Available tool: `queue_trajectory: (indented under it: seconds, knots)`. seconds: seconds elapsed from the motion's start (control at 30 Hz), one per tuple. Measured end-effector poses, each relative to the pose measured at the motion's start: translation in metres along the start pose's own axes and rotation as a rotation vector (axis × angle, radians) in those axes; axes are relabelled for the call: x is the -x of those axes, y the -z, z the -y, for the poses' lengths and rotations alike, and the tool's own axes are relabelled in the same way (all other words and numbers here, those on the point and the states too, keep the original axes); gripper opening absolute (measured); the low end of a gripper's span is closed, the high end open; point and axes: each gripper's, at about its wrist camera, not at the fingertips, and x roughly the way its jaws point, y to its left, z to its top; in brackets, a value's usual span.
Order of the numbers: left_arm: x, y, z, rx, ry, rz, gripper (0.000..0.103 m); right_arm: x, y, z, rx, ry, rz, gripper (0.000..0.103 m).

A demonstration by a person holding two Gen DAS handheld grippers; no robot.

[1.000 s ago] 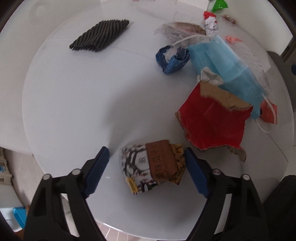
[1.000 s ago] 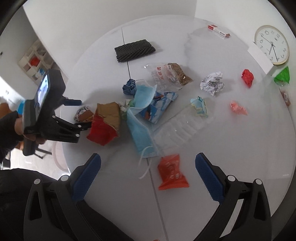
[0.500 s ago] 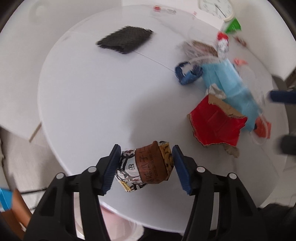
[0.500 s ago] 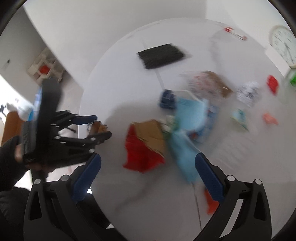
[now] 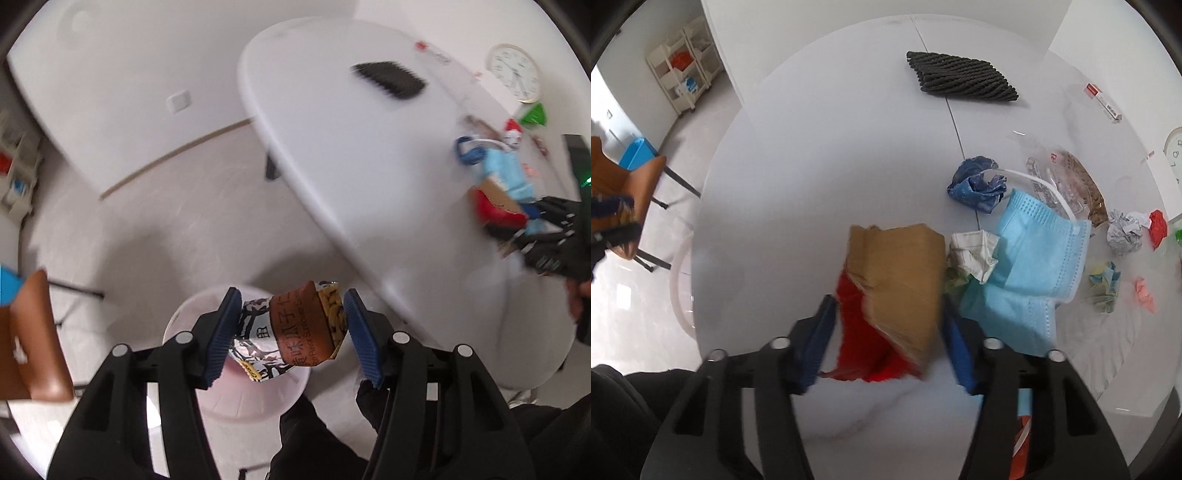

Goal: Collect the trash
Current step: 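Drop the wrapper into the wastebasket with the left tool while the right tool grasps cardboard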

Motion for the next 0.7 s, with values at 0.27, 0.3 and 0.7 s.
queue_trajectory:
  seconds: [0.27, 0.3, 0.7]
  knots:
    - [-0.037, 0.040, -0.058, 0.111, -0.011, -0.087, 0.056, 0.010, -0.005, 0.000, -0.080, -0.036, 0.004, 0.037]
    - [-0.041, 0.043, -0.061, 0.115, -0.008, -0.094, 0.056, 0.015, -0.005, 0.000, -0.094, -0.042, 0.012, 0.037]
    - [-0.039, 0.051, -0.084, 0.202, 0.003, -0.115, 0.086, 0.078, -0.030, -0.071, -0.036, -0.231, 0.116, 0.038]
